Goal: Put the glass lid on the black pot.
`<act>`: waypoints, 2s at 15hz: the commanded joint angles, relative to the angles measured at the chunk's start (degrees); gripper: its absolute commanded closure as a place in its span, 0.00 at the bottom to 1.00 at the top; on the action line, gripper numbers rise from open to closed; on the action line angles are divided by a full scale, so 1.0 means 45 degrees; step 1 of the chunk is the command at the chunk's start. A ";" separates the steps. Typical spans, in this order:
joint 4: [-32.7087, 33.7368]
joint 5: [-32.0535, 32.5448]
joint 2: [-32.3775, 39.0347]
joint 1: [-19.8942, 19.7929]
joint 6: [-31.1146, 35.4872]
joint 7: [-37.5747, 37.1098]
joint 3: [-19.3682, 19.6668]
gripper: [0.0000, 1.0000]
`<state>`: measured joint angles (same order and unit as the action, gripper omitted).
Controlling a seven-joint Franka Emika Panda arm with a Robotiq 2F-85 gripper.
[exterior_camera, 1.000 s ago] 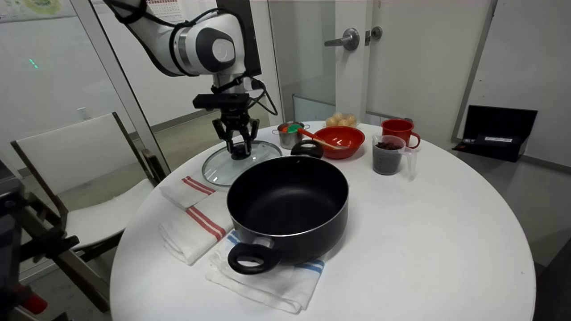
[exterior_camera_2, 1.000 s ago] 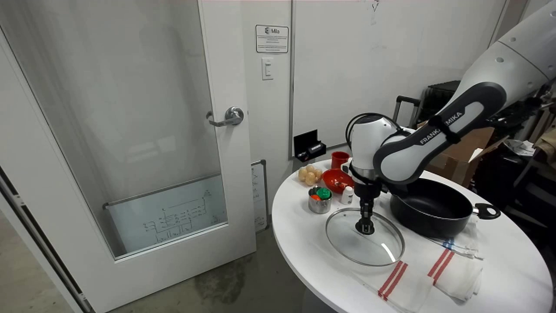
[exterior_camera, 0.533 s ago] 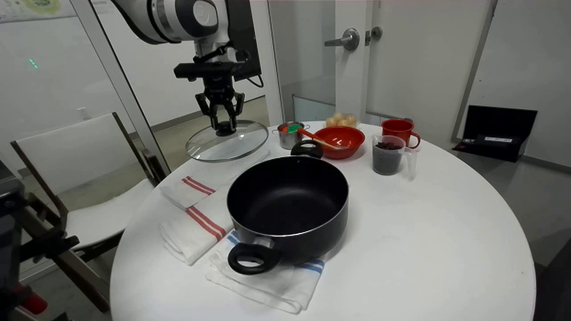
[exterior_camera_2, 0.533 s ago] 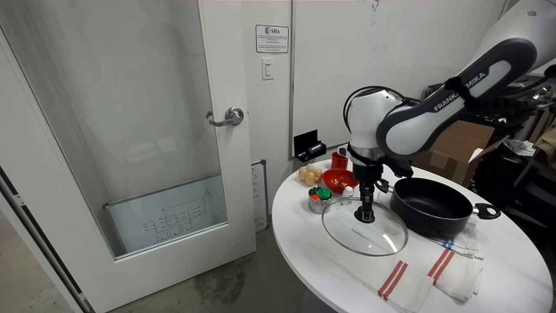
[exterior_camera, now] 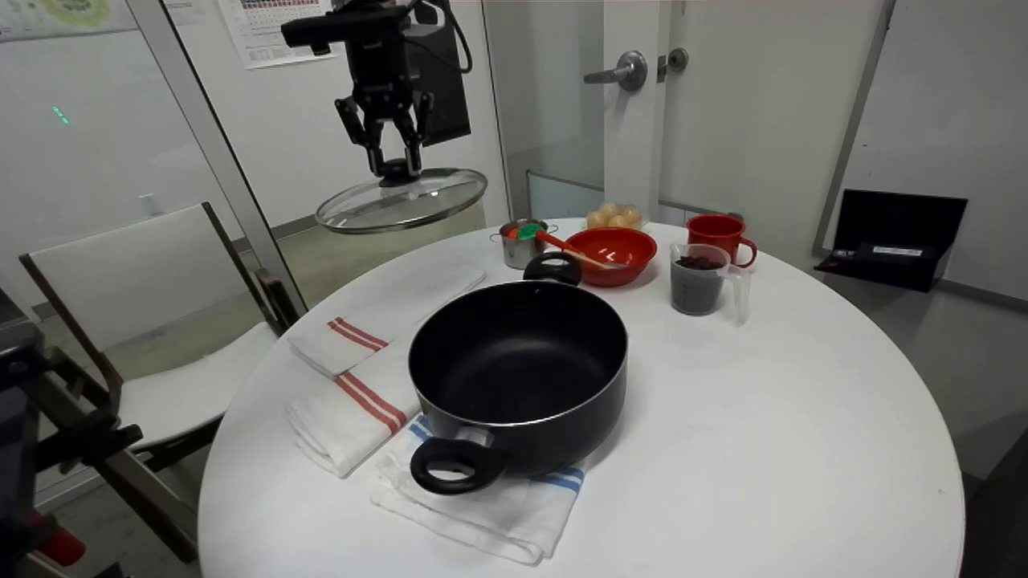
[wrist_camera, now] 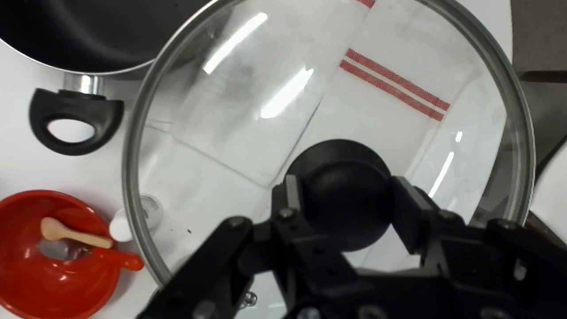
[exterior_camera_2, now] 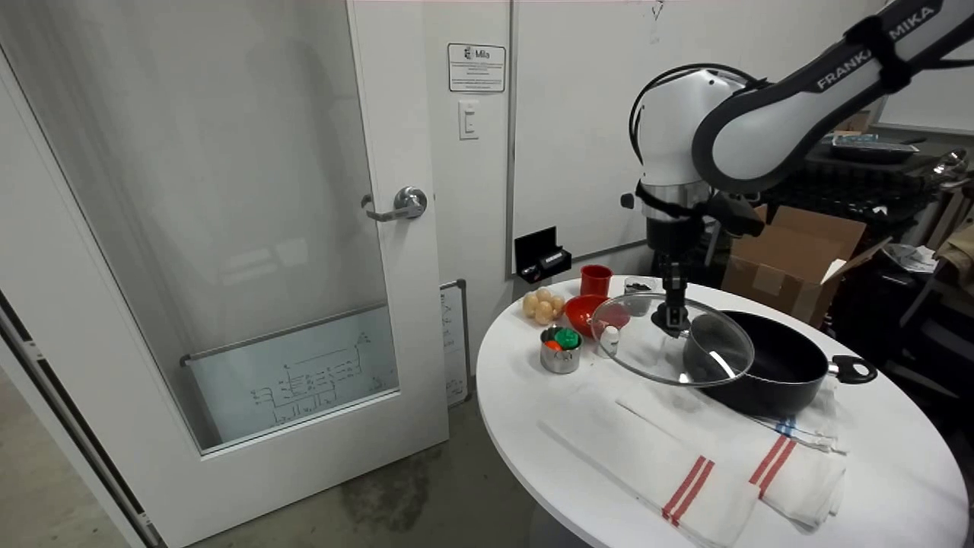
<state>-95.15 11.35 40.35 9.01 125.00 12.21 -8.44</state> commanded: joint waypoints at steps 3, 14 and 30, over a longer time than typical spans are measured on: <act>-0.1976 -0.0482 -0.2009 -0.0856 0.0208 -0.0401 0.0602 0.75; -0.3842 -0.2448 -0.2456 -0.2750 0.2191 -0.0620 0.1254 0.75; -0.4549 -0.2422 -0.1847 -0.3220 0.3176 -0.1884 0.2407 0.75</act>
<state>-115.46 1.20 32.29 -5.21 138.43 4.71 1.94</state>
